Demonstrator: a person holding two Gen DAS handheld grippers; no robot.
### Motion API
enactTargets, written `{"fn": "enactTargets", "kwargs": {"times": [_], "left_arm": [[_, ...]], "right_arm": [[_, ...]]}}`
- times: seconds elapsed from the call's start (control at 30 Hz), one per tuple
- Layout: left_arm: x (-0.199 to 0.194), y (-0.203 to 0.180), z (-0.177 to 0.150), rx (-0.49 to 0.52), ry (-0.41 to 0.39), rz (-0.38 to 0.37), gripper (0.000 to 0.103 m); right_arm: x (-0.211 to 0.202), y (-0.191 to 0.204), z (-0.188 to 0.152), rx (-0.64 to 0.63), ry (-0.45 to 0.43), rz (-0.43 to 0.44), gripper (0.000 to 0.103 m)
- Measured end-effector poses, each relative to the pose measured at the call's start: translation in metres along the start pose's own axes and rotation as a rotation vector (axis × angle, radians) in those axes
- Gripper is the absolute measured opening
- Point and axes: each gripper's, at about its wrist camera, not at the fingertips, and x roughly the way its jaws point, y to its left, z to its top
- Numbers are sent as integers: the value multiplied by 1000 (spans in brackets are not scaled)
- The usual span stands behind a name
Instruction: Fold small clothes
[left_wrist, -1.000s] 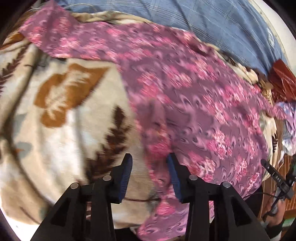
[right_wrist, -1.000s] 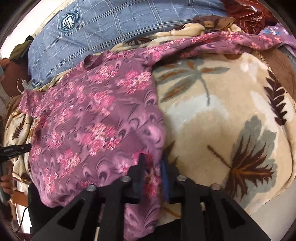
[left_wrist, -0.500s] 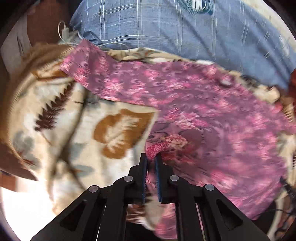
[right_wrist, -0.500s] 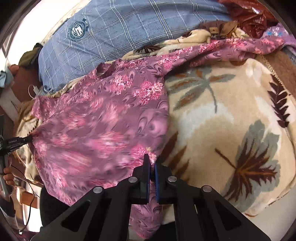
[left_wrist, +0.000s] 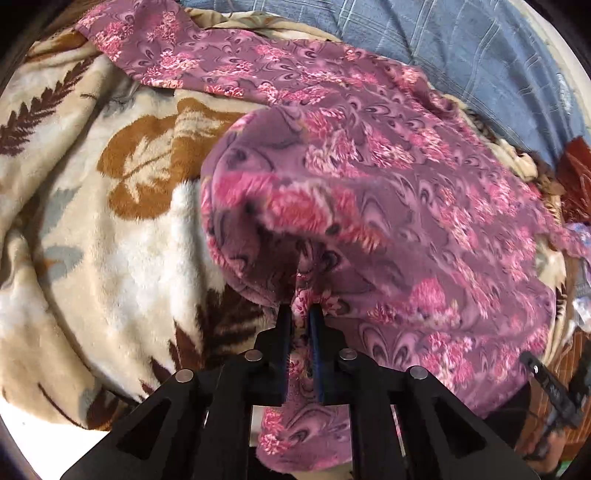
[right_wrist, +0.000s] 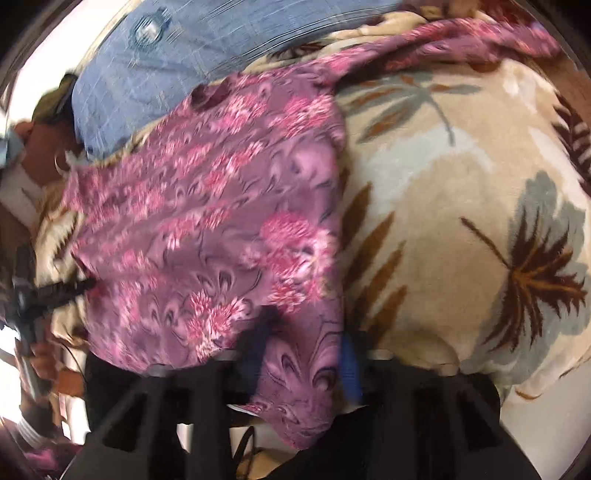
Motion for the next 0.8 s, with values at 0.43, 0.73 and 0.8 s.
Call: {"fn": "enactTargets", "kwargs": {"times": [0.43,0.73,0.8], "left_arm": [[-60,40,-9,-14,20,133,21],[3,7,-33,92,65,-21,17],[-10,8,-29,64,39,-86,7]], "right_arm": [[-36,-45,20,144,-39,-50,12],[-23,-38,13,133,-15,-36,25],[-20,-33,10,103,-17,-53,25]]}}
